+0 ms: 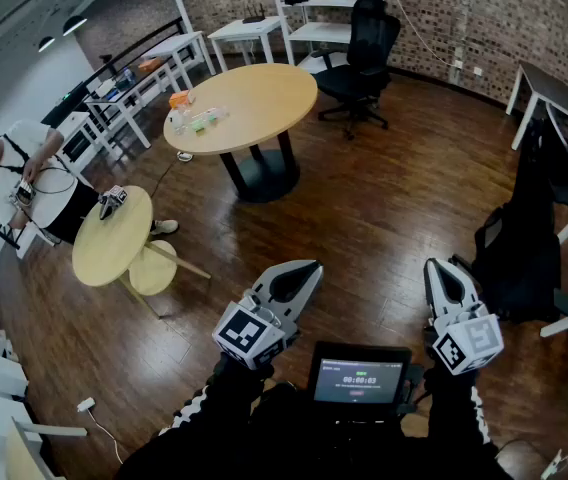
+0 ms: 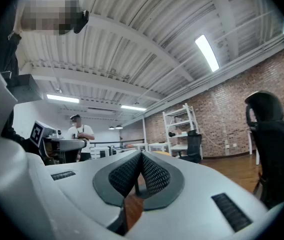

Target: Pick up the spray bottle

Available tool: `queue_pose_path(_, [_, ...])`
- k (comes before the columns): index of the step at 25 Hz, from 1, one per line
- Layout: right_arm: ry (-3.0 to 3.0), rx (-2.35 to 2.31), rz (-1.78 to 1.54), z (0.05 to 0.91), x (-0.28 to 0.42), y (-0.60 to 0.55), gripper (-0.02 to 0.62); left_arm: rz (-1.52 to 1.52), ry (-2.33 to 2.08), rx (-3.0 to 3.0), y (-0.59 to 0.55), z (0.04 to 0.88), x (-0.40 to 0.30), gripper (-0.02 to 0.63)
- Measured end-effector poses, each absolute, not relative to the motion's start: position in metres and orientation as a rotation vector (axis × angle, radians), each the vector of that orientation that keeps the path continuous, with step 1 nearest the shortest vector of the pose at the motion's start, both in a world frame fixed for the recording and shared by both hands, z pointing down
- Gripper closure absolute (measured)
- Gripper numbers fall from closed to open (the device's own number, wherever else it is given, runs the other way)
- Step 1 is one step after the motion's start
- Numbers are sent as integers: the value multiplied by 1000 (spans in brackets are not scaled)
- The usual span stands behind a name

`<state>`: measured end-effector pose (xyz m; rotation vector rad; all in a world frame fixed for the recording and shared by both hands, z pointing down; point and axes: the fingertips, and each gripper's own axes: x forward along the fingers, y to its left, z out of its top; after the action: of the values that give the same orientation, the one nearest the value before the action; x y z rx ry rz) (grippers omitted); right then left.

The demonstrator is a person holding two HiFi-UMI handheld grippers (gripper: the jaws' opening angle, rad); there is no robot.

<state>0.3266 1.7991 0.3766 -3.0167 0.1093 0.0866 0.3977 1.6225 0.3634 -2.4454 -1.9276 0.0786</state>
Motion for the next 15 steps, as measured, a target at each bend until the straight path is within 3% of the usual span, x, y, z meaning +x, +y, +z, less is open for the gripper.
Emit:
queue_pose_path(4, [284, -3032, 62, 361, 385, 1663, 580, 45, -1813, -2573, 1487, 346, 438, 592])
queue_pose_path(15, [873, -2909, 8, 393, 590, 1147, 580, 31, -1163, -2920, 947, 378, 570, 592])
